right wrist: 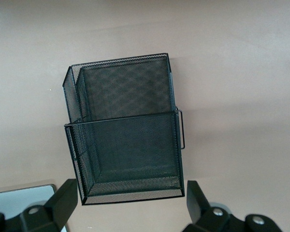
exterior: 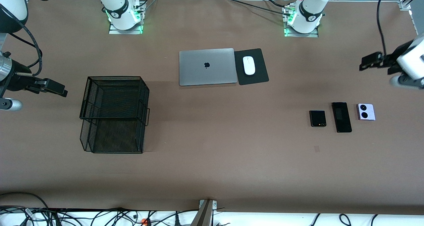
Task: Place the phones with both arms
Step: 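Move the left gripper toward the small black flip phone, then lower the left gripper and grasp the small black flip phone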
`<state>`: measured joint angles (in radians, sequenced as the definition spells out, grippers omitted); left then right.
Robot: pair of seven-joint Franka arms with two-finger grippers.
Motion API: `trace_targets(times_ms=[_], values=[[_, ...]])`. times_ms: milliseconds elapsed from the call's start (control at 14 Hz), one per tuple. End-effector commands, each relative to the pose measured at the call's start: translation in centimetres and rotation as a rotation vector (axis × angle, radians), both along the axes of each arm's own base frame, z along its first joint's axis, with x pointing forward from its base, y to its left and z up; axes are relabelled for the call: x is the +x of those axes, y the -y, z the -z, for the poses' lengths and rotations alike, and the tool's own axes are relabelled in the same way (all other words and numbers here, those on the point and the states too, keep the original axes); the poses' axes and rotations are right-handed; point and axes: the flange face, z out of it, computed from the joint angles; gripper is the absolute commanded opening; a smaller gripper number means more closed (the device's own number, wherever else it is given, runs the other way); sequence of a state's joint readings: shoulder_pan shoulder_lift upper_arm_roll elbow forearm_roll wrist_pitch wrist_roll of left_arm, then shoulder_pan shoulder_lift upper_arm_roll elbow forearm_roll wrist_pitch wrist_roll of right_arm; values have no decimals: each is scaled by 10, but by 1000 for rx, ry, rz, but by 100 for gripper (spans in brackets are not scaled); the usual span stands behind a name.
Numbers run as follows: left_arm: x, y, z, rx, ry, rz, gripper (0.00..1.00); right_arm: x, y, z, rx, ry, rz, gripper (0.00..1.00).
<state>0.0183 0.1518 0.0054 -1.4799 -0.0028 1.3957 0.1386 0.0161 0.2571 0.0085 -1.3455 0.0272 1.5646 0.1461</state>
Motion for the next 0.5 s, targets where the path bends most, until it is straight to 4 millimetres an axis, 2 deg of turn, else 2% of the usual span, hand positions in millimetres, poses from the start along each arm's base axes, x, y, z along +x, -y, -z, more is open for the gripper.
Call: trace_targets(times_ms=[0,143,286,429], values=[[21,20,36,29,-22,68,100,-2,-1,-1,-2,-6,-5,100],[35,40,64,99,-35,114,100,-2,0,0,-2,-8,-5,100],[50,35,92,97,-29,113,100,-2,-1,0,0,-8,-5,100],[58,30,129,92,-14,122,100,-3,-1,1,0,-9,-5,100]])
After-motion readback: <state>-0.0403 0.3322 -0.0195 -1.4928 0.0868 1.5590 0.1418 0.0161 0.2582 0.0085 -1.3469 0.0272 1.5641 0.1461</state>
